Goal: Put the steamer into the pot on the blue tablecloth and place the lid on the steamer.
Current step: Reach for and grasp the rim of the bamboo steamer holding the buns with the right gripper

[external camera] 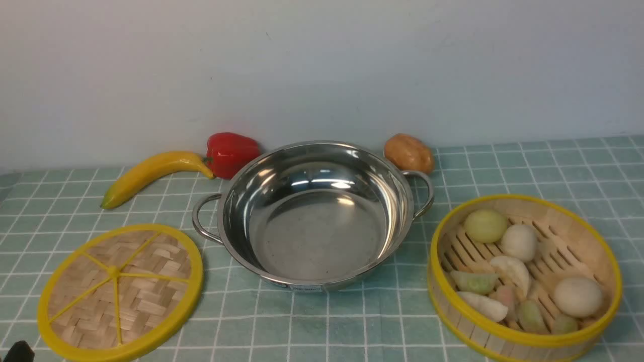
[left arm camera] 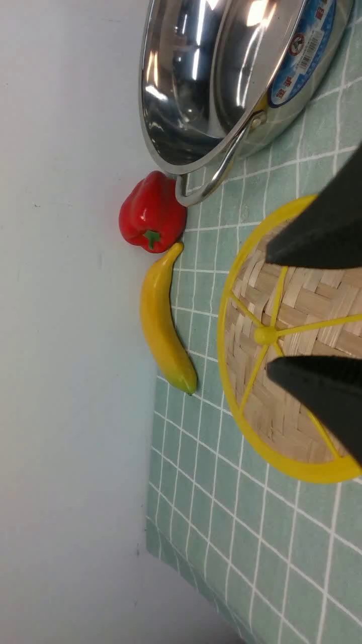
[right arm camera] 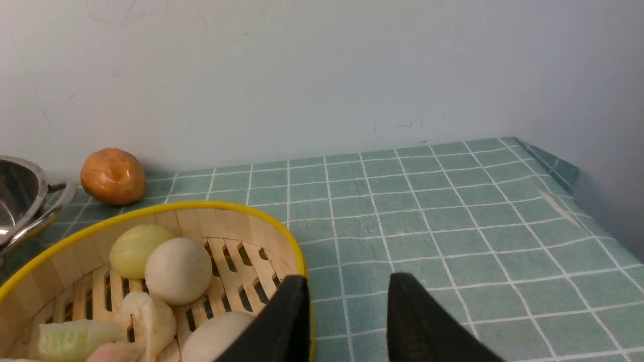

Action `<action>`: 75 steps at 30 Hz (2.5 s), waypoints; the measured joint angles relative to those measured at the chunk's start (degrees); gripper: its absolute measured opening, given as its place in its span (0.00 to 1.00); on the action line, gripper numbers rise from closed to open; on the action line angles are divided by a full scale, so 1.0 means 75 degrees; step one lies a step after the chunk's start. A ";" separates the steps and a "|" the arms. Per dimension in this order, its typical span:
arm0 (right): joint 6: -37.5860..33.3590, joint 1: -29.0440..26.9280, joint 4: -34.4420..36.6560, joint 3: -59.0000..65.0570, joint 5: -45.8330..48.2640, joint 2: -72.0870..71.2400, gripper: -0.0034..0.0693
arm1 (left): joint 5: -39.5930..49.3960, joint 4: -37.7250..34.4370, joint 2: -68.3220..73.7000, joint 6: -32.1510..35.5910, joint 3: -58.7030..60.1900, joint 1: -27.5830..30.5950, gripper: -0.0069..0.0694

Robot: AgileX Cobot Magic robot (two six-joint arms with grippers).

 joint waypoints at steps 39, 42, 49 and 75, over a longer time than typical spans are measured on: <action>0.2198 0.0000 0.3978 0.0091 -0.2754 0.0000 0.38 | -0.2317 -0.2967 0.0000 -0.2312 0.0009 0.0000 0.41; 0.2201 0.0000 0.3978 0.0091 -0.3518 0.0000 0.38 | -0.3141 -0.2975 0.0004 -0.2272 0.0009 0.0000 0.41; 0.3089 0.0000 0.4419 -0.0191 -0.7969 -0.0007 0.38 | -0.7639 -0.3047 0.0012 -0.2352 -0.0492 0.0000 0.41; -0.0358 0.0000 0.0590 -0.7022 0.4754 0.7698 0.38 | 0.5132 -0.0693 0.7420 0.1082 -0.6847 0.0000 0.41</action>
